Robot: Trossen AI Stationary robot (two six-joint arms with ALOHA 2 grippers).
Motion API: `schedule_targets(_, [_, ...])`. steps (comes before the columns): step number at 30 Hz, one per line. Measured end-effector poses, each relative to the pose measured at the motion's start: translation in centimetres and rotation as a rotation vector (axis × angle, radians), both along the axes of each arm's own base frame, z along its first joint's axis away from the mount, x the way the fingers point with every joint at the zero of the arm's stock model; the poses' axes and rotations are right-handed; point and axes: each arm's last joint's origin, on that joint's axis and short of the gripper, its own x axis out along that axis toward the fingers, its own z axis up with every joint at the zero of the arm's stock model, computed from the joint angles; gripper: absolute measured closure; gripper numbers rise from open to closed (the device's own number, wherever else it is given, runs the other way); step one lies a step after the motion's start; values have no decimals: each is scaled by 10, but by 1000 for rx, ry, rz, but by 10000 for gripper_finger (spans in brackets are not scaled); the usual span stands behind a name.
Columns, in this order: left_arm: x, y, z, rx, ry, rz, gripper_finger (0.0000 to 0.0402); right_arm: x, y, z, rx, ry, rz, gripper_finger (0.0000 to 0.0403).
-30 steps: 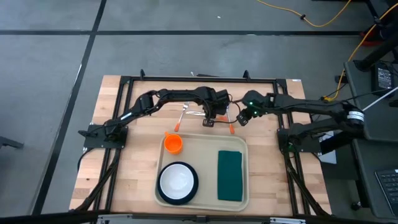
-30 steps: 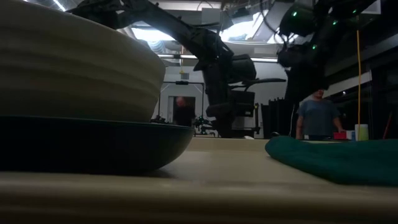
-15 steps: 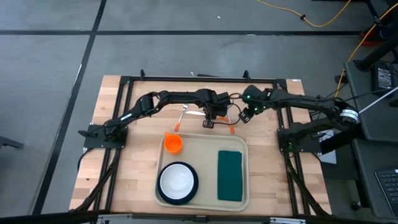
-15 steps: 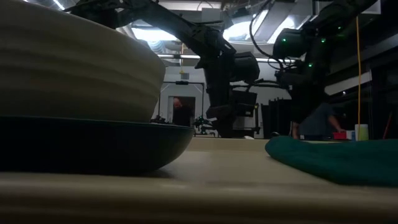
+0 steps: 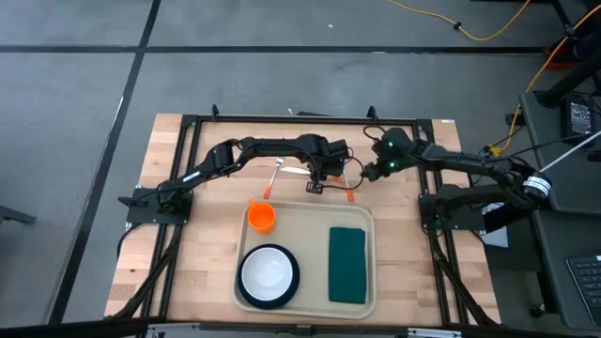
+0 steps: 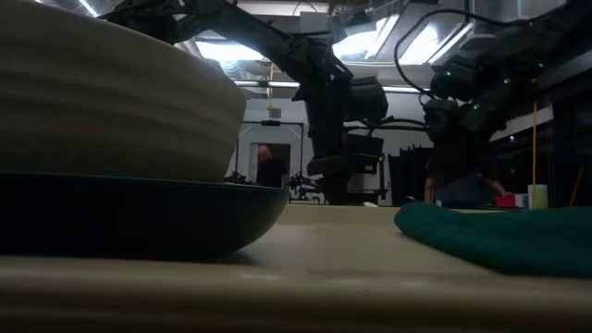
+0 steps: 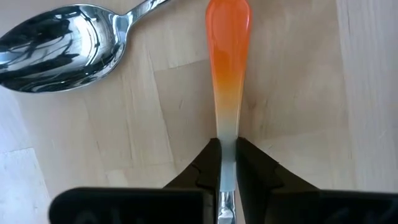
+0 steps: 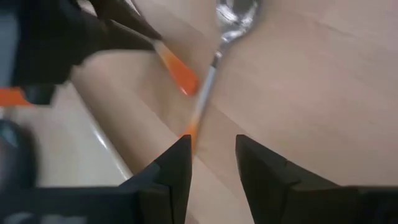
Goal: Set up tray
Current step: Put the knife on the napkin
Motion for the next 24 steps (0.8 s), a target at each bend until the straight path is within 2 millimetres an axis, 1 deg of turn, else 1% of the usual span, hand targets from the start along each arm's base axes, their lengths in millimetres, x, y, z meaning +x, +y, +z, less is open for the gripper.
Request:
schedule_targets(4, [0, -3, 0, 15, 14, -3, 378, 0, 0, -6, 6, -40, -33, 272])
schedule_targets(13, [2, -11, 1, 52, 24, -11, 378, 3, -1, -3, -13, -94, 3, 272])
schedule_targets(18, [3, -13, 11, 106, 5, -17, 381, 3, 0, -3, -14, -100, 21, 272])
schedule_targets(24, [4, -14, 16, 117, -18, -29, 397, 3, 0, -3, -16, -100, 24, 272])
